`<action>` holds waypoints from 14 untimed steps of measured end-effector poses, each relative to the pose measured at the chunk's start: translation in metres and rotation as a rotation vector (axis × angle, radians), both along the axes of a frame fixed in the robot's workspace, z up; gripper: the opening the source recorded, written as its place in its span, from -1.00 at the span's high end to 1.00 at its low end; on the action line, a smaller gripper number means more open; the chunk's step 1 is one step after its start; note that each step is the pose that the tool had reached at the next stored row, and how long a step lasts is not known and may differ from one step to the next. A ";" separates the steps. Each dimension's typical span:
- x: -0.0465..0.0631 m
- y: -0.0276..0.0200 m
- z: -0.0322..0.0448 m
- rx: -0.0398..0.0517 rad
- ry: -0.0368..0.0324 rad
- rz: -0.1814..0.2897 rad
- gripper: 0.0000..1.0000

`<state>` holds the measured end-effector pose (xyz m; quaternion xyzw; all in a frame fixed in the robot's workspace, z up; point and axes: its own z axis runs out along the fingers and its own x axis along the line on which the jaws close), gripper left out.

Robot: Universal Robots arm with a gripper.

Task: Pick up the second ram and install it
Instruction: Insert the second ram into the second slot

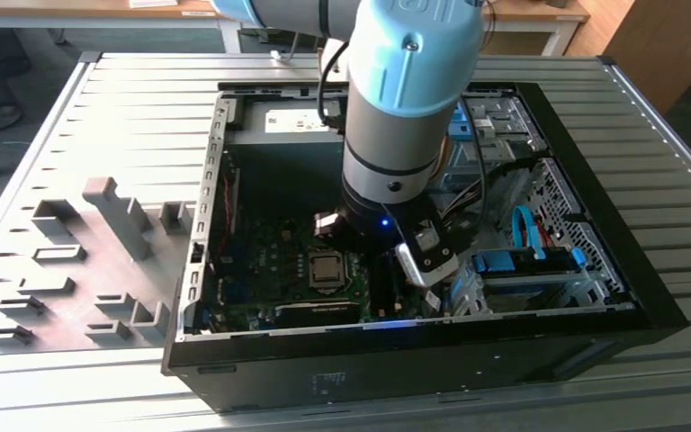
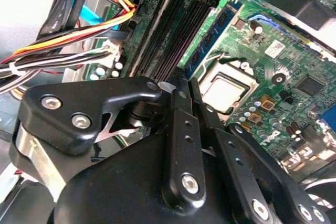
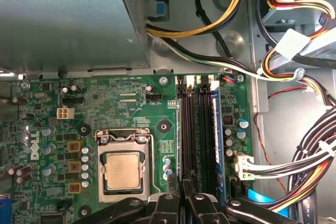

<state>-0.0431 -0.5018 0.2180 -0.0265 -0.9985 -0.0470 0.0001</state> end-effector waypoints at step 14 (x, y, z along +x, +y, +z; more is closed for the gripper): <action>0.003 0.0007 -0.0026 0.0002 0.0000 -0.010 0.73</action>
